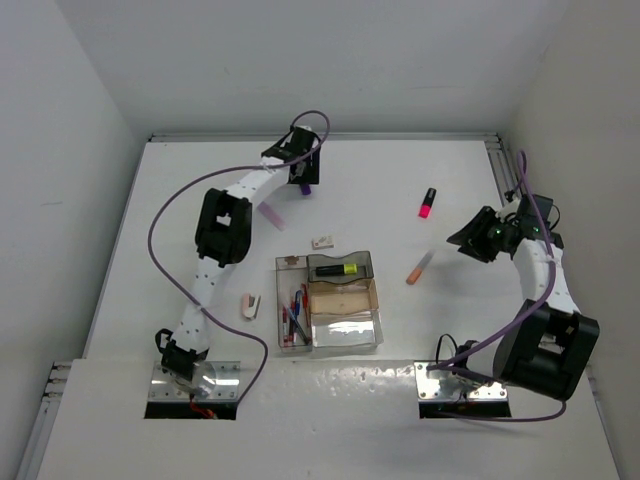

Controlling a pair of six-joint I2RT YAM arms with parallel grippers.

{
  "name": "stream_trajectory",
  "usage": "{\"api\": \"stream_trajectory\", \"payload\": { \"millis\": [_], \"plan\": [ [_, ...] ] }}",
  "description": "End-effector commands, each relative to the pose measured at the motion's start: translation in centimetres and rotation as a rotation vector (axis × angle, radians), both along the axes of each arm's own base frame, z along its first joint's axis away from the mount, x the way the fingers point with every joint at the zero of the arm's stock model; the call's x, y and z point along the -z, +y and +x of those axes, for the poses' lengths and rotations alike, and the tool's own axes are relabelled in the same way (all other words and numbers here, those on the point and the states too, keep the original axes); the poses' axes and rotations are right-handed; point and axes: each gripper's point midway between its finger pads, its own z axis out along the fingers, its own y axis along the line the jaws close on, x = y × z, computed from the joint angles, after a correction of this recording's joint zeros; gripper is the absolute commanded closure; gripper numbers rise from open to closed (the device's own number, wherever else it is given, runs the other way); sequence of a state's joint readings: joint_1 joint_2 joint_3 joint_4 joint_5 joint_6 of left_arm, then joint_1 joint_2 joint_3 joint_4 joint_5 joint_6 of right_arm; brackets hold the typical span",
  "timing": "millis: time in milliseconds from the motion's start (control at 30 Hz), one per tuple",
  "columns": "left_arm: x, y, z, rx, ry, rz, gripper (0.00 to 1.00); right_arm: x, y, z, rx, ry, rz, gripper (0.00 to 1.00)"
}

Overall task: Sort the stationery into containers
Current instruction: Grab a piece of stationery with the left arm

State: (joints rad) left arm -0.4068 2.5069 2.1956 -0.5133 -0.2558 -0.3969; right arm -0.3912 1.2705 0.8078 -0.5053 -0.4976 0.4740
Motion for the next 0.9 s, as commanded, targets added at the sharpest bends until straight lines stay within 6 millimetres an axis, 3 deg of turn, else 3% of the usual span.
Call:
{"api": "stream_trajectory", "payload": {
  "millis": [0, 167, 233, 433, 467, 633, 667, 733, 767, 800, 867],
  "plan": [
    [-0.4, -1.3, 0.4, 0.027, -0.028, -0.019, 0.27, -0.1, -0.5, 0.8, 0.008, -0.019, -0.016, 0.57],
    [1.0, -1.5, -0.7, 0.04, 0.011, 0.019, 0.28, -0.6, -0.6, 1.4, 0.005, -0.033, -0.008, 0.58],
    [1.7, -1.7, -1.3, 0.053, 0.029, 0.029, 0.34, -0.8, -0.6, 1.5, 0.003, -0.038, -0.013, 0.58],
    [2.3, -2.1, -2.7, 0.077, 0.068, 0.004, 0.62, -1.7, -0.5, 1.4, -0.01, -0.065, -0.024, 0.58],
    [1.9, -2.1, -2.7, 0.08, 0.065, -0.003, 0.71, -1.9, -0.5, 1.5, -0.015, -0.073, -0.025, 0.58],
    [-0.3, -1.4, -2.4, 0.083, 0.034, -0.035, 0.89, -2.7, 0.4, 1.6, -0.05, -0.097, -0.007, 0.58],
    [-2.7, -1.8, -2.4, 0.117, 0.001, -0.07, 0.91, -3.0, 0.6, 1.7, -0.059, -0.105, -0.003, 0.58],
    [-4.1, -2.4, -2.8, 0.176, -0.033, -0.119, 0.95, -4.2, 1.8, 2.1, -0.097, -0.144, 0.034, 0.58],
    [-8.4, -3.3, -3.3, 0.229, -0.102, -0.177, 0.97, -5.2, 2.3, 2.6, -0.116, -0.19, 0.047, 0.58],
    [-10.8, -4.0, -3.2, 0.264, -0.172, -0.221, 0.98, -6.3, 3.5, 2.7, -0.158, -0.228, 0.089, 0.57],
    [-15.9, -4.9, -5.3, 0.337, -0.256, -0.285, 0.99, -8.7, 4.4, 3.9, -0.179, -0.322, 0.118, 0.56]
  ]
}}
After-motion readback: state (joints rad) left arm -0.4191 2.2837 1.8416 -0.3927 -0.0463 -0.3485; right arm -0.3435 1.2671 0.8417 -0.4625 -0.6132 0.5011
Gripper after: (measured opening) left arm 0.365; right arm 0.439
